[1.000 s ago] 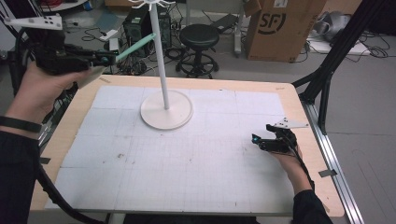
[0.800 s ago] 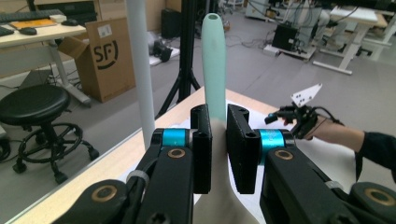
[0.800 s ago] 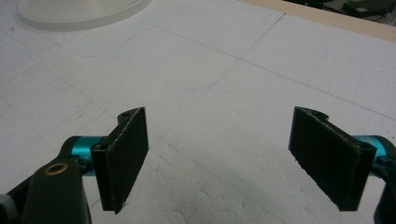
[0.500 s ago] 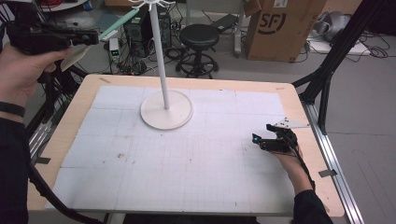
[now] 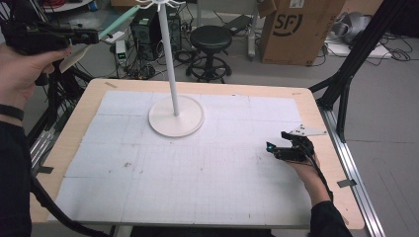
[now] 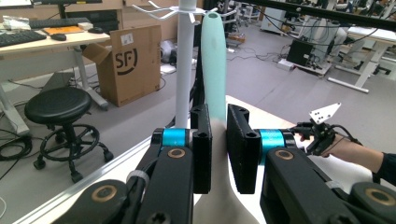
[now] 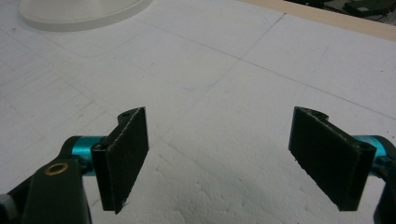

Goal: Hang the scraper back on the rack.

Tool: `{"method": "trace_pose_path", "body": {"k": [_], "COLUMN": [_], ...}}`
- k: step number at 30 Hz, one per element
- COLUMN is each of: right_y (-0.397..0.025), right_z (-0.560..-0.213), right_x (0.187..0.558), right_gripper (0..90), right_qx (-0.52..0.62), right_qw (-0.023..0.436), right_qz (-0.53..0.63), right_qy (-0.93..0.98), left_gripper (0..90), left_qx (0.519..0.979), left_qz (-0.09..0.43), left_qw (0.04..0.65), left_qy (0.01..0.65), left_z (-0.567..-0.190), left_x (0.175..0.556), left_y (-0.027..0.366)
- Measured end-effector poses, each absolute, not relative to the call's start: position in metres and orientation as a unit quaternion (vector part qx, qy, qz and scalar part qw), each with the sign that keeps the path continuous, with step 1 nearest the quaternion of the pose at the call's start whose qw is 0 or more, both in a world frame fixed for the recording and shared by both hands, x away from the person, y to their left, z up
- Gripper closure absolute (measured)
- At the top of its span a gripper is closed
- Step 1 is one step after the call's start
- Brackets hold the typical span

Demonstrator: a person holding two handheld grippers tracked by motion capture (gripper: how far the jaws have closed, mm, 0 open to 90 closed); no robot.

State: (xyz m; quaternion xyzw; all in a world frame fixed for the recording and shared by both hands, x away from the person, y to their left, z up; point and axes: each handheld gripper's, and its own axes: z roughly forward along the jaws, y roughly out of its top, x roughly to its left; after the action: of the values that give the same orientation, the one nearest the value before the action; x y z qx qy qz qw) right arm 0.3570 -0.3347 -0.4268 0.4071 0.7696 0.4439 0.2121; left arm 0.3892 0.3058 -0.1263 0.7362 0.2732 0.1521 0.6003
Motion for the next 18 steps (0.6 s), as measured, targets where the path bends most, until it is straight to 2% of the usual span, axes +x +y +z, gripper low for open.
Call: {"method": "trace_pose_path", "body": {"k": [18], "right_y": [-0.3352], "right_z": [-0.4264], "right_x": [0.3569], "right_gripper": [19.2], "right_qx": [0.408], "right_qw": [0.214], "right_qz": [0.446], "right_qy": [0.768], "left_gripper": [80.6], "left_qx": [0.743], "left_qz": [0.151], "left_qw": [0.588], "left_qy": [0.28], "left_z": [-0.1301], "left_x": [0.394], "left_y": [0.2987]}}
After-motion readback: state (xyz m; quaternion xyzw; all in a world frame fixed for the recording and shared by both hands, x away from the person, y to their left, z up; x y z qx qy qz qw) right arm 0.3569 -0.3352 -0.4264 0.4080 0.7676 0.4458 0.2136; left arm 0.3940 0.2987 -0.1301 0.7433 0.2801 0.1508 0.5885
